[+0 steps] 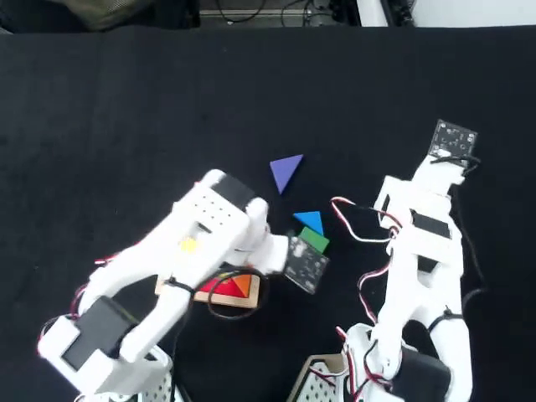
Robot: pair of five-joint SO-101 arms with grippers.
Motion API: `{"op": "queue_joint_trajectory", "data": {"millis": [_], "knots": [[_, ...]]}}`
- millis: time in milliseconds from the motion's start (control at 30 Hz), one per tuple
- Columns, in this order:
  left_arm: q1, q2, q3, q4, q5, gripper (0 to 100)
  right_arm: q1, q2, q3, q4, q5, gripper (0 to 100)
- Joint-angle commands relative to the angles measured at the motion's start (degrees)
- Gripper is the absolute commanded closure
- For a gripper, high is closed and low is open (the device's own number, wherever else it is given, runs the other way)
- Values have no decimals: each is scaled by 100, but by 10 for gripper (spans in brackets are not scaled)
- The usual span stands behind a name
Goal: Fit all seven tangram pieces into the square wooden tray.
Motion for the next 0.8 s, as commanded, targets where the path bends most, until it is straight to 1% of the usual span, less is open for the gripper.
{"op": "queue_joint_trajectory", "data": {"millis": [0,133,267,333,367,500,567,767], "knots": [[101,316,-66,-466,-1415,971,88,207,-259,-114,-35,986],[40,580,-66,-510,-1371,970,88,409,-356,-105,-18,986],[-13,624,-163,-510,-730,970,88,418,-365,-105,-9,986],[-110,624,-224,-492,-633,970,88,418,-365,-105,-9,986],[-136,624,-259,-492,-607,962,88,418,-365,-105,-9,986],[-215,624,-233,-519,-527,857,-62,418,-338,-97,9,986],[-242,624,-277,-536,-369,856,-62,418,-338,-97,9,986],[-268,624,-277,-536,-290,855,-62,418,-382,35,9,986]]}}
